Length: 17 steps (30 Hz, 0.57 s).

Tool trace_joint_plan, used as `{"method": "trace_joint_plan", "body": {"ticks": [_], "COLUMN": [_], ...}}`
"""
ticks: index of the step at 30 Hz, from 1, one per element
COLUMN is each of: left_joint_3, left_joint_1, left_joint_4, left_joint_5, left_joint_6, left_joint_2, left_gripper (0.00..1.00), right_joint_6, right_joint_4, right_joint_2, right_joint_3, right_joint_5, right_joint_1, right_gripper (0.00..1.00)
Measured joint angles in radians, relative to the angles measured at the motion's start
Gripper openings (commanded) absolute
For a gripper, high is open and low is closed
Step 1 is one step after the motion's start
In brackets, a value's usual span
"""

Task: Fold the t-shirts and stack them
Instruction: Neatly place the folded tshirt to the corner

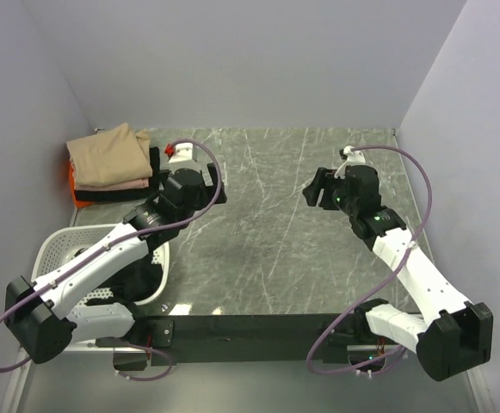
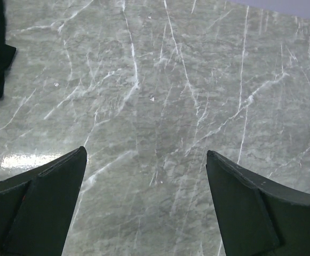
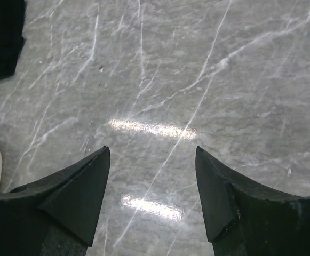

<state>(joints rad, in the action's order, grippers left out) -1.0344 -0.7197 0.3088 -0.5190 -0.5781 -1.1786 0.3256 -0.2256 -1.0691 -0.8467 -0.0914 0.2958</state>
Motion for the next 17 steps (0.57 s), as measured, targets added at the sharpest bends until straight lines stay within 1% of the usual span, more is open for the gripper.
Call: {"method": "trace_joint_plan", "body": {"ticks": [4, 11, 17], "left_joint_3": [0.038, 0.062, 0.066], "left_joint_1": [0.0, 0.0, 0.0], "left_joint_4": [-0.013, -0.029, -0.034], "left_joint_5": [0.003, 0.002, 0.001], "left_joint_6": [0.01, 0.021, 0.038], "left_joint_2": [0.036, 0.092, 0.102], "left_gripper": [0.99, 1.0, 1.0], "right_joint_6": [0.017, 0.045, 0.052], "right_joint_4": [0.0, 0.002, 0.002], "right_joint_2": [0.01, 0.01, 0.009], "right_joint_3": [0.003, 0.003, 0.003], "right_joint_5": [0.003, -0.022, -0.029], "right_joint_1": [-0.002, -0.002, -0.002], "right_gripper": [0.72, 0.72, 0.72]}}
